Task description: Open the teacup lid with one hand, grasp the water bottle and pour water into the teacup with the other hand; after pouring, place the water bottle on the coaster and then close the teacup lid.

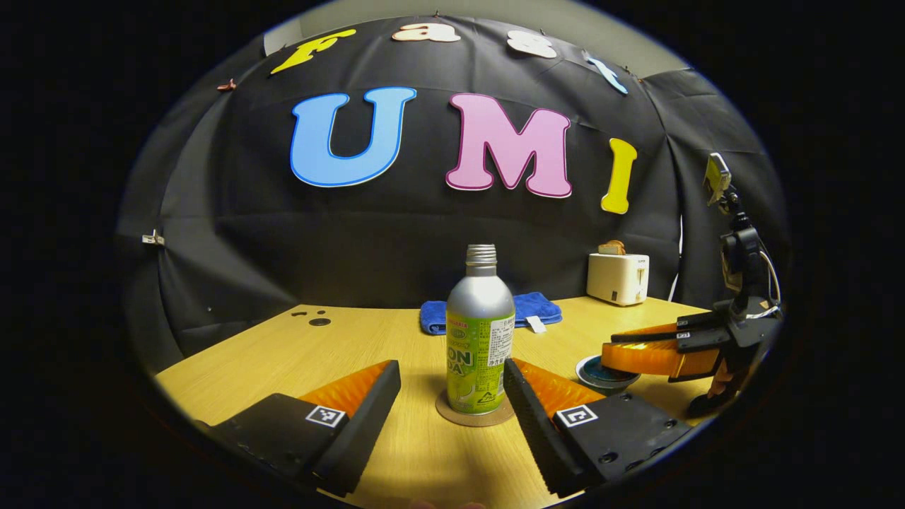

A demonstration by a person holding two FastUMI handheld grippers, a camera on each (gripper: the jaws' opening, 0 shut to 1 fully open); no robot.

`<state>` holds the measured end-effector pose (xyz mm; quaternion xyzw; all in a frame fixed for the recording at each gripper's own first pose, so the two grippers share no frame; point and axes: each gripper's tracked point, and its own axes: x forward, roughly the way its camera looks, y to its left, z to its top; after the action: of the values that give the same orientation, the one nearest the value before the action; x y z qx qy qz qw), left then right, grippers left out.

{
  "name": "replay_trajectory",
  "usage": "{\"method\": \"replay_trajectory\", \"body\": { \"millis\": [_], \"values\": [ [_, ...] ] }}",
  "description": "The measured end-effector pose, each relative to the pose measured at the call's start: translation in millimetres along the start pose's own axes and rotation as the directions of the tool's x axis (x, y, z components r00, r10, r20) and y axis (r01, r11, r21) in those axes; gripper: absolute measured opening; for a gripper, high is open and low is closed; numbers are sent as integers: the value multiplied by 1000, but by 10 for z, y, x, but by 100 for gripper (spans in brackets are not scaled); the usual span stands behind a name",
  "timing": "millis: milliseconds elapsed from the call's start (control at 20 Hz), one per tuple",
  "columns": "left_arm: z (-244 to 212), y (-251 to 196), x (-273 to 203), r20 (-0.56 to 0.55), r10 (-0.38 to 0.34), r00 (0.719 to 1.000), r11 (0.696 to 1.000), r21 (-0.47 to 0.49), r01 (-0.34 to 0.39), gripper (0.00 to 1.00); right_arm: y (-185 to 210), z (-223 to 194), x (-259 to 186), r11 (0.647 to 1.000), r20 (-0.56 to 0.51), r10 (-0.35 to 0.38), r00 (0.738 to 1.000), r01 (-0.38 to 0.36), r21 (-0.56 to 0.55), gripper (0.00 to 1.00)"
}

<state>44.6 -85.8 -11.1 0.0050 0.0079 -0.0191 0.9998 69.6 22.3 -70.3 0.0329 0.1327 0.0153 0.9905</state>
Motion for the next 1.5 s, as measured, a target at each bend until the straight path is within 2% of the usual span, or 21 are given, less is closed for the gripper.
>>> {"method": "replay_trajectory", "body": {
  "millis": [250, 350, 400, 500, 550, 650, 900, 1150, 1500],
  "values": [
    [6, -4, 1, -5, -3, 1000, 1000, -3, 3, 93, -3, -42, 27, 1000, -18, 5, 1000, -5, -12, 31],
    [18, 5, -8, -1, 2, 1000, 1000, 1, -2, 93, 17, -40, -12, 1000, -19, 18, 1000, -18, 3, 27],
    [13, 12, -12, 0, 3, 1000, 1000, 3, -3, 93, 57, -13, -27, 999, -8, 33, 999, -33, 17, 36],
    [24, 20, -14, 2, 8, 1000, 1000, 6, -8, 93, 98, 122, -93, 998, 35, 53, 998, -54, 28, 61],
    [30, 32, -24, 1, 12, 1000, 1000, 8, -12, 93, 85, 195, -152, 999, 60, 49, 997, -50, 16, 82],
    [56, 11, -44, 9, 11, 1000, 1000, 8, -11, 93, -10, 348, -286, 1000, 110, 22, 994, -20, -18, 94],
    [157, -46, -84, 33, 9, 999, 1000, 20, -10, 93, -255, 655, -746, 998, 224, -26, 974, 37, -44, 95],
    [231, -127, -119, 53, 9, 999, 1000, 15, -10, 93, -637, 707, -1088, 994, 270, -83, 959, 100, -47, 97],
    [221, -186, -140, 54, 20, 998, 999, 37, -22, 93, -963, 536, -1181, 991, 261, -128, 957, 133, -3, 97]
  ]
}}
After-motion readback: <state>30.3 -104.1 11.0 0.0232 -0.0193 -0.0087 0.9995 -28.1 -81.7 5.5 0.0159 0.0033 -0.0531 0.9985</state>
